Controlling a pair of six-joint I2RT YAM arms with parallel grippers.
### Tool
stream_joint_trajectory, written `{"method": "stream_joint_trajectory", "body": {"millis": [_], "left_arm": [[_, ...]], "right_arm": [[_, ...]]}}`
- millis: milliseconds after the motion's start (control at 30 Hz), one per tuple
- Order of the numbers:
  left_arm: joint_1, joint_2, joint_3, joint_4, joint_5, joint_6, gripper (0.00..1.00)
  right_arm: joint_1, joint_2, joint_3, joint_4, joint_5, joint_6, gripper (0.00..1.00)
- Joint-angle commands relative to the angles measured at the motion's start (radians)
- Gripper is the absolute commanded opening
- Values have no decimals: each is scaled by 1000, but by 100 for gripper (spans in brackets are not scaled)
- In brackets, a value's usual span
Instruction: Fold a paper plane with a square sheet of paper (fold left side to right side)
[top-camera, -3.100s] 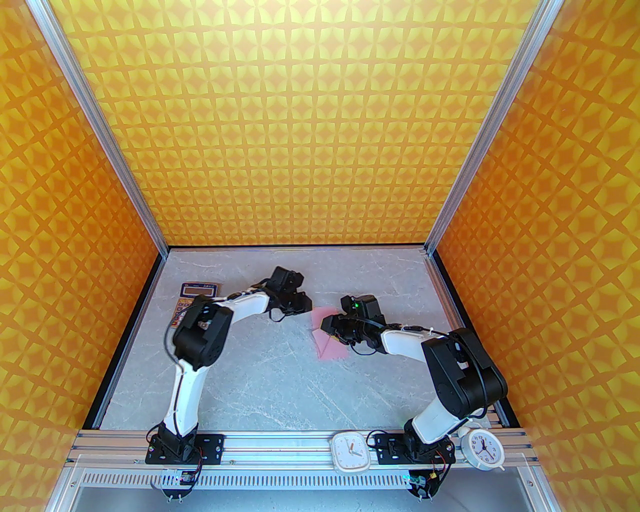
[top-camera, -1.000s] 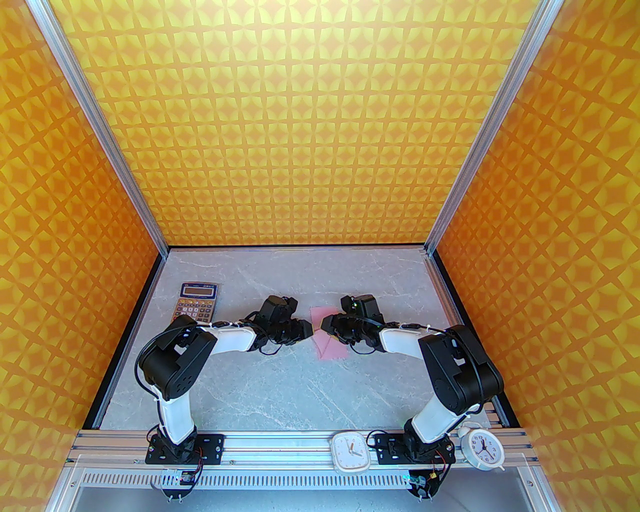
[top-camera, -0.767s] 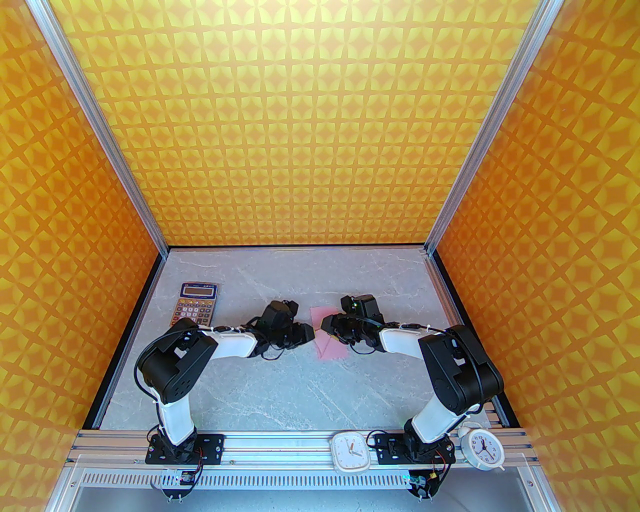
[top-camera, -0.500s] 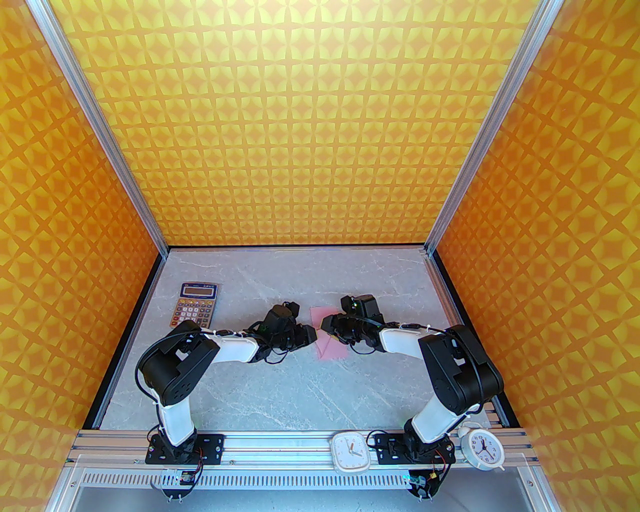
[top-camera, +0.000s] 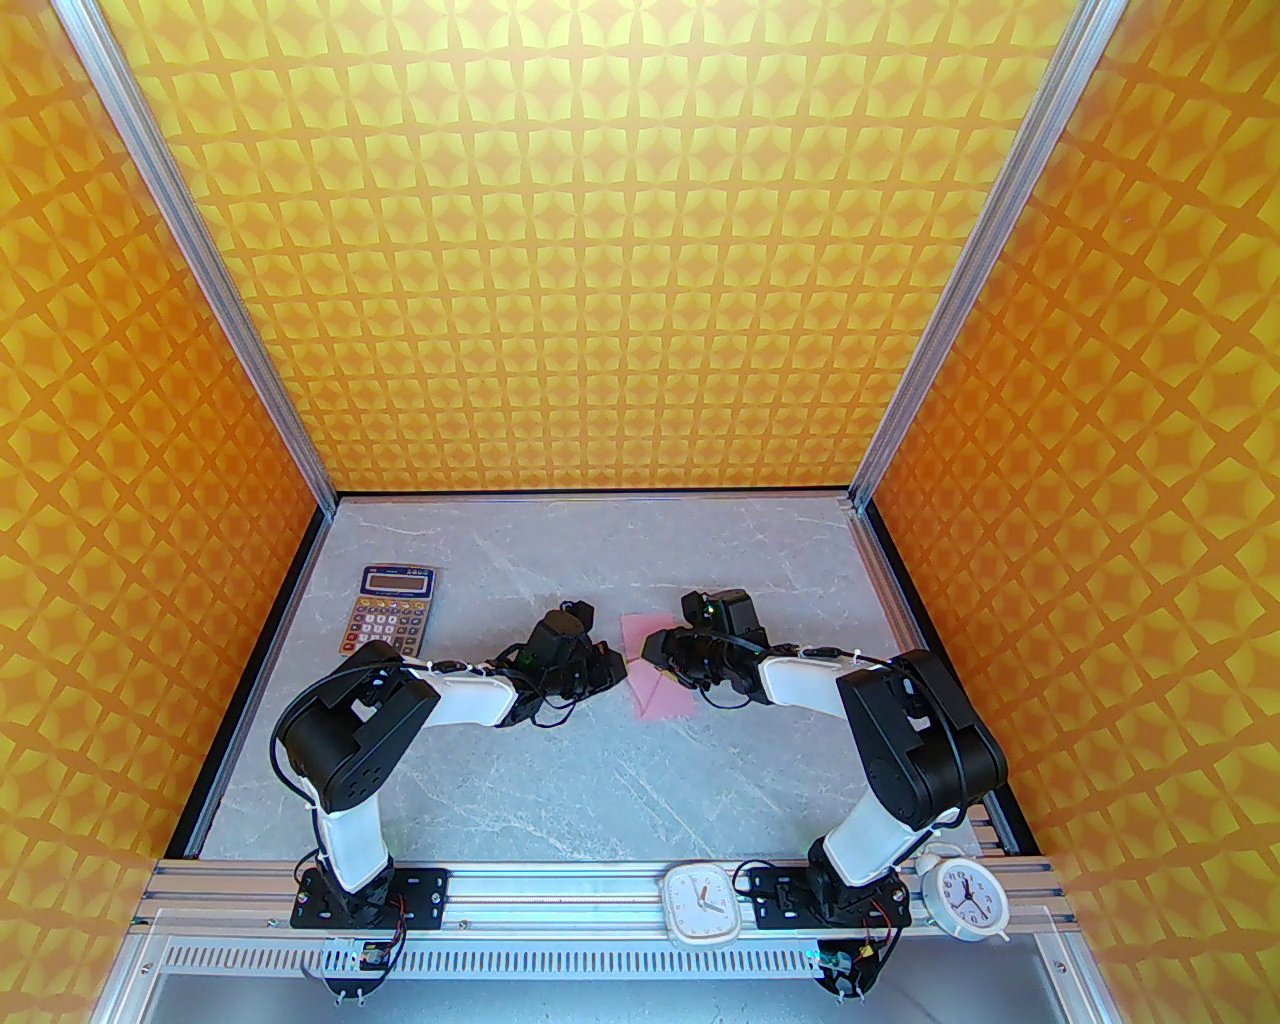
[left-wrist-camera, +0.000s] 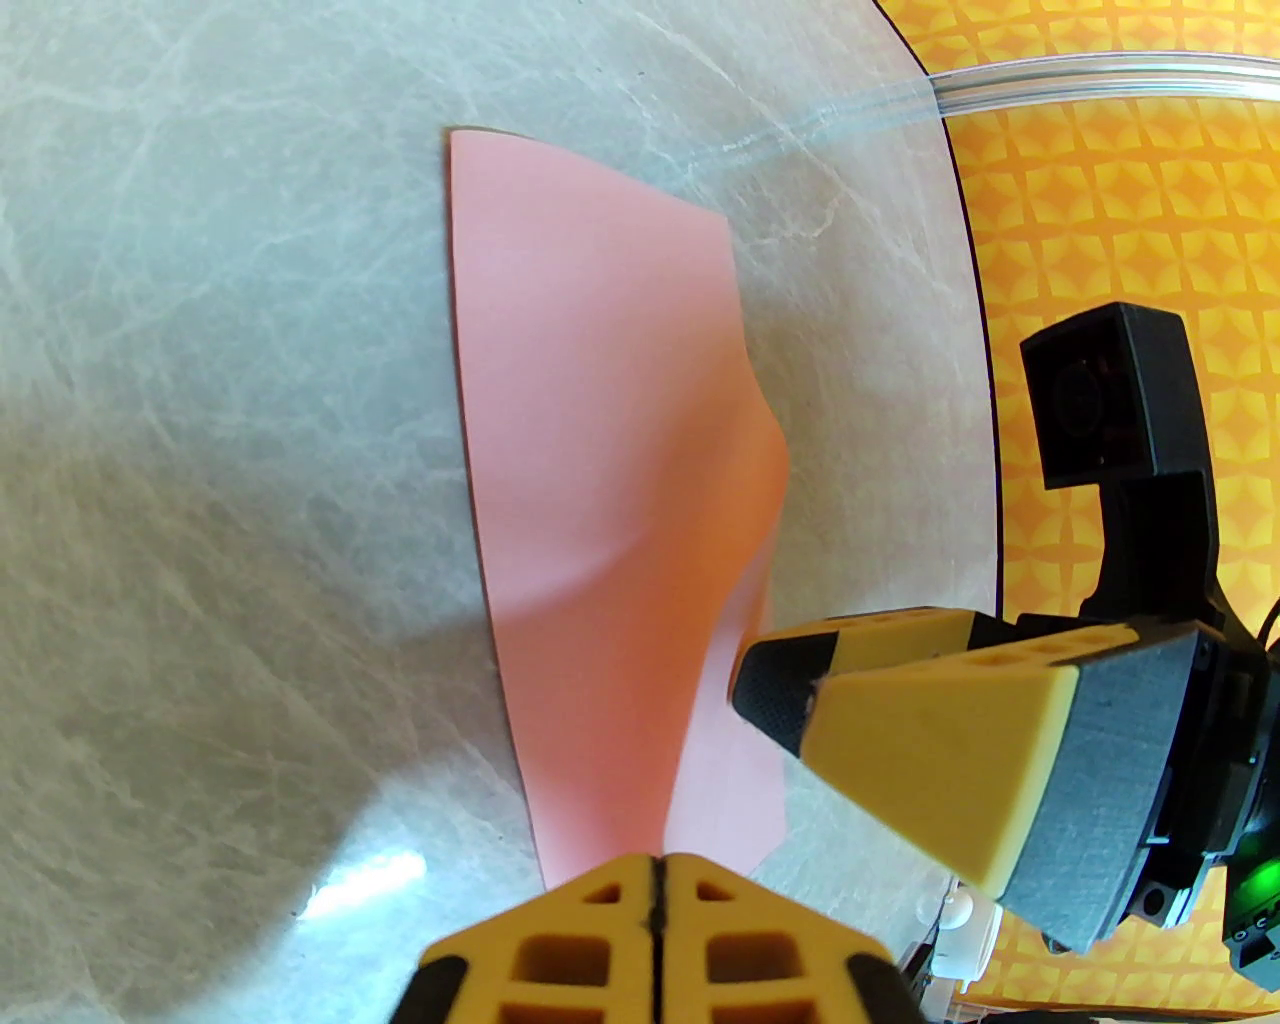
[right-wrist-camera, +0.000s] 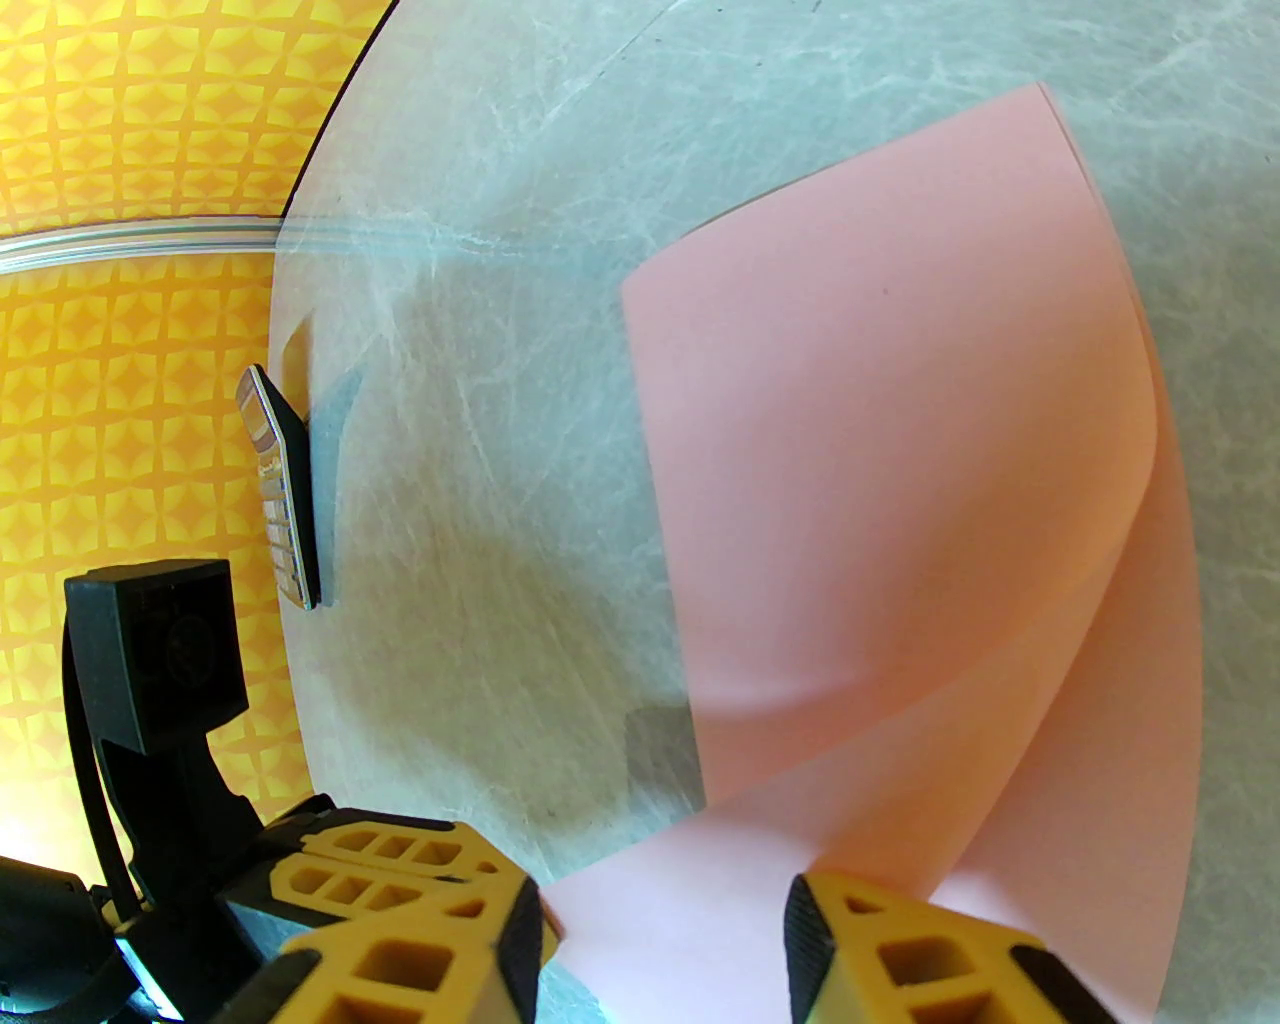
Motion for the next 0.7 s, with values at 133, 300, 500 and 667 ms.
{"method": "stream_joint_trajectory", "body": {"millis": [133, 300, 500, 667], "left_arm": [[2, 13, 42, -18, -1, 46, 3], [11, 27, 56, -25, 20, 67, 3], [24, 52, 77, -32, 55, 85, 4], [28, 63, 88, -46, 58, 104, 4]], "right_arm": [[-2, -52, -10, -40, -14, -24, 44], [-2, -106, -63, 5, -50, -11, 33], [11, -127, -132, 89, -93, 27, 8], [39, -104, -160, 140, -101, 53, 2]]}}
